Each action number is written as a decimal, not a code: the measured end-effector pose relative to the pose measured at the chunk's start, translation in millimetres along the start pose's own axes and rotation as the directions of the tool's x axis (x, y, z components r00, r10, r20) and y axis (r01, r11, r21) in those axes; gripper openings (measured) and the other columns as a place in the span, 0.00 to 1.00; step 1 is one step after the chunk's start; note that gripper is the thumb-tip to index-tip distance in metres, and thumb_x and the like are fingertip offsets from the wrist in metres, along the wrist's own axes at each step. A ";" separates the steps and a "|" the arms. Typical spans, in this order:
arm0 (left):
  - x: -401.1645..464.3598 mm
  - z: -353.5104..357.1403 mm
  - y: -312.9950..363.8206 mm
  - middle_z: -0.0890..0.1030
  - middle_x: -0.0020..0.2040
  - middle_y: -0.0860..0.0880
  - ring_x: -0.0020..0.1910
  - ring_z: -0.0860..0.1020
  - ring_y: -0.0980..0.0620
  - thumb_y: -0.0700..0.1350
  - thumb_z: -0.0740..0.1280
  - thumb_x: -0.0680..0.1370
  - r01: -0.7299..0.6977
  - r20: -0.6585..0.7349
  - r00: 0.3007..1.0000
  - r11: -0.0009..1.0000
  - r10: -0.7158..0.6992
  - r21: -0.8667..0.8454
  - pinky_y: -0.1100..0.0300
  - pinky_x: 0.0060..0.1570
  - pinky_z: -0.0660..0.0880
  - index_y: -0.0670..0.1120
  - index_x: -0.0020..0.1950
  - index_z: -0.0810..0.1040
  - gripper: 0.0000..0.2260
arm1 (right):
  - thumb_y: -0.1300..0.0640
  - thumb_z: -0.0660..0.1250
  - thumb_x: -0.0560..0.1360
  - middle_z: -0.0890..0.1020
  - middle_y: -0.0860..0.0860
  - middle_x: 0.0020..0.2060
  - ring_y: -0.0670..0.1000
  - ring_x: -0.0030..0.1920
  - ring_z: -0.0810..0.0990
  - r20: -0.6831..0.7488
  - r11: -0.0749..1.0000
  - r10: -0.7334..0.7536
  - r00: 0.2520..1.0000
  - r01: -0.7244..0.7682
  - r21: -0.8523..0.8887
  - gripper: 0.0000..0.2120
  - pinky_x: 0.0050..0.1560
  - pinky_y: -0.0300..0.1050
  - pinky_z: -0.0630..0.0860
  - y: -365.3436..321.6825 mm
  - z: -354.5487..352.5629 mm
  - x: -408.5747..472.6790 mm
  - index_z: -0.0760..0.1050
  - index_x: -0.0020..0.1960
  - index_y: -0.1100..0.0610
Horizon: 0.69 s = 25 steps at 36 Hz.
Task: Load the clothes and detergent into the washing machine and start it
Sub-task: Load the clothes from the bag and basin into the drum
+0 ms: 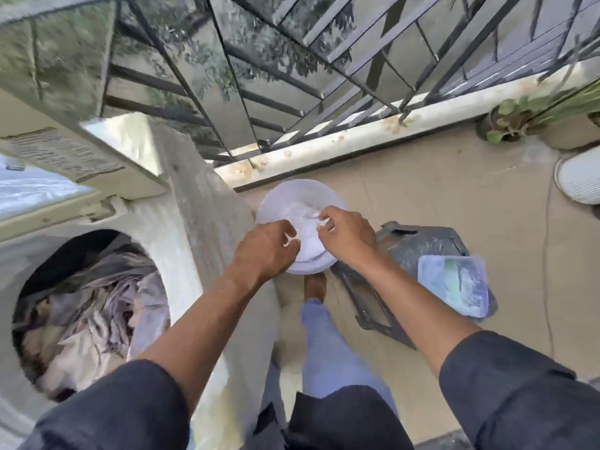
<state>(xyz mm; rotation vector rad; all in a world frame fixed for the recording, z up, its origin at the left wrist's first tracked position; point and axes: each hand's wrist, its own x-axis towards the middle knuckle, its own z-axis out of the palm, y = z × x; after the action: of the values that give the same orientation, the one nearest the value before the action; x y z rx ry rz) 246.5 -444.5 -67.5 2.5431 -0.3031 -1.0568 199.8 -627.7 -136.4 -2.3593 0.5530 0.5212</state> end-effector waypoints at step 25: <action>263.7 224.1 -117.4 0.77 0.75 0.46 0.72 0.75 0.44 0.48 0.66 0.83 0.391 0.246 0.902 0.913 -0.355 -0.117 0.54 0.69 0.71 0.46 0.78 0.72 0.23 | 0.57 0.64 0.82 0.81 0.55 0.62 0.61 0.60 0.80 0.385 0.962 0.083 0.919 0.026 -0.270 0.15 0.55 0.53 0.79 191.6 256.6 261.2 0.75 0.68 0.56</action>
<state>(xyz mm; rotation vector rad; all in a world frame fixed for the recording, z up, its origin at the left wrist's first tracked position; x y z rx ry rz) 276.0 -481.9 -429.8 2.3897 0.2243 -1.4447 263.0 -655.2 -543.9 -2.4030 0.3446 1.1176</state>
